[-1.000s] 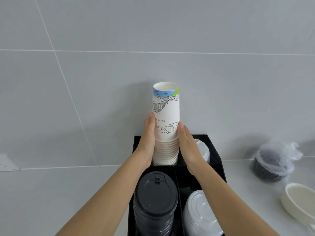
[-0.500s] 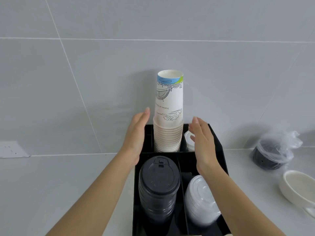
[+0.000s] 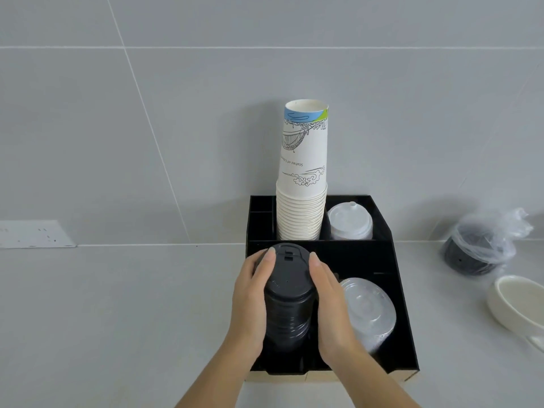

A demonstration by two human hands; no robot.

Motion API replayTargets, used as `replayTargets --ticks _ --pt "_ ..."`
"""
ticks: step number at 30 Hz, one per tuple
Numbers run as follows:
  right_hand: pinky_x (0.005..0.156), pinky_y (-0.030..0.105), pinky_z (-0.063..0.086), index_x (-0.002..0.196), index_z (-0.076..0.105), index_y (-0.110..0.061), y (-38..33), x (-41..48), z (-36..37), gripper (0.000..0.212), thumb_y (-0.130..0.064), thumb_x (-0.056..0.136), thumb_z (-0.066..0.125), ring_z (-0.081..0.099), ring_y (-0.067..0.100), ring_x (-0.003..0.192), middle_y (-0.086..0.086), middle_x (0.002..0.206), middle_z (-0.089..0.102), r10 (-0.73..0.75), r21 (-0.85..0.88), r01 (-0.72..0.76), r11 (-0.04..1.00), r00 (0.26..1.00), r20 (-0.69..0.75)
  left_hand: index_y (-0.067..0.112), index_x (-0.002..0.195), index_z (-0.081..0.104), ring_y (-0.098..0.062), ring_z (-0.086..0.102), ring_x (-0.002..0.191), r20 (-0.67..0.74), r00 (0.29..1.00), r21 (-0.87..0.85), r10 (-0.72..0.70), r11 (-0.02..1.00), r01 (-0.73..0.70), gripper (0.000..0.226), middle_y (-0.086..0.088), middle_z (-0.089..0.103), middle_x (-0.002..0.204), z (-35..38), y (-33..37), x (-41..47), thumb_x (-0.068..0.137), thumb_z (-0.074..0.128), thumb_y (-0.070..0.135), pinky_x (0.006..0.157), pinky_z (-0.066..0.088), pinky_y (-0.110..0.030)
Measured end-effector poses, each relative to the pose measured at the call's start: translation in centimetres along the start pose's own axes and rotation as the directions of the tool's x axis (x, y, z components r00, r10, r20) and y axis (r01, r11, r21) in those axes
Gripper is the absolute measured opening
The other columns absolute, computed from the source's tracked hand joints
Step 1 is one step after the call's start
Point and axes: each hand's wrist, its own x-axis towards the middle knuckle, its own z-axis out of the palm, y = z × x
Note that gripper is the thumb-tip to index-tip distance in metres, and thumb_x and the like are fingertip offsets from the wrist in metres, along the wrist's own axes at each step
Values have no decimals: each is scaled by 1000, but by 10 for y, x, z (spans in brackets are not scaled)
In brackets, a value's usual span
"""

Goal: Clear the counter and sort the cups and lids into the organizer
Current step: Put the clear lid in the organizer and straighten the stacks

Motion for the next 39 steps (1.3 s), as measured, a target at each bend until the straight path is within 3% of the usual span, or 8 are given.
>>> replayTargets --ticks 2,5,11,19,28,30,33,39 --pt "101 41 46 112 66 -22 0 0 3 48 -53 78 54 65 13 104 -2 107 72 -5 8 5 1000 1000 7 16 111 63 -10 67 90 -43 999 3 8 1000 -8 43 -2 70 103 4 -1 -1 76 58 43 68 51 -16" --pt "98 40 49 110 65 -25 -1 2 9 52 -56 70 56 66 12 102 -3 106 71 -22 -9 22 1000 1000 12 16 111 62 -20 65 96 -122 992 -41 -18 999 13 25 -6 69 105 6 -5 0 89 56 26 75 50 -27" --pt "93 39 52 106 66 -20 1 12 11 30 -41 86 57 68 14 96 1 102 72 -2 -55 2 998 1000 9 11 107 63 -23 65 91 -220 974 -177 -61 984 22 23 -8 70 97 10 -12 0 92 51 24 69 50 -27" --pt "74 21 52 99 65 -26 17 7 6 18 -29 94 48 68 3 83 -11 87 73 -16 7 16 1000 997 -76 18 110 61 -22 64 96 -202 979 10 41 999 -40 21 -6 67 104 11 -21 0 92 51 21 67 54 -21" --pt "86 28 52 109 65 -20 13 7 2 28 -37 90 52 68 10 95 -3 99 73 -32 -10 32 999 999 -28 19 110 62 -19 64 97 -145 987 37 70 997 -65 22 -4 68 104 7 -17 1 92 51 25 68 54 -17" --pt "89 25 50 116 61 -22 8 5 -3 46 -51 81 51 65 6 100 -4 109 70 -55 -46 55 997 998 -3 19 111 63 -18 64 101 -124 989 46 82 996 -77 26 -2 69 106 4 -16 1 92 52 32 79 54 -22" --pt "78 2 44 123 52 -31 -4 1 -14 56 -56 73 46 56 -12 103 -13 120 60 -109 -97 106 990 994 -21 22 118 61 -14 58 114 -134 980 110 144 985 -129 45 3 66 118 1 -10 -1 83 50 48 102 44 -37" --pt "71 -8 37 133 49 -19 -26 -5 -51 43 -33 92 48 51 -27 93 -20 118 57 -224 -158 206 966 969 -104 27 125 53 9 46 118 -152 917 208 368 919 -334 46 16 55 128 4 27 -12 83 49 46 86 33 4"
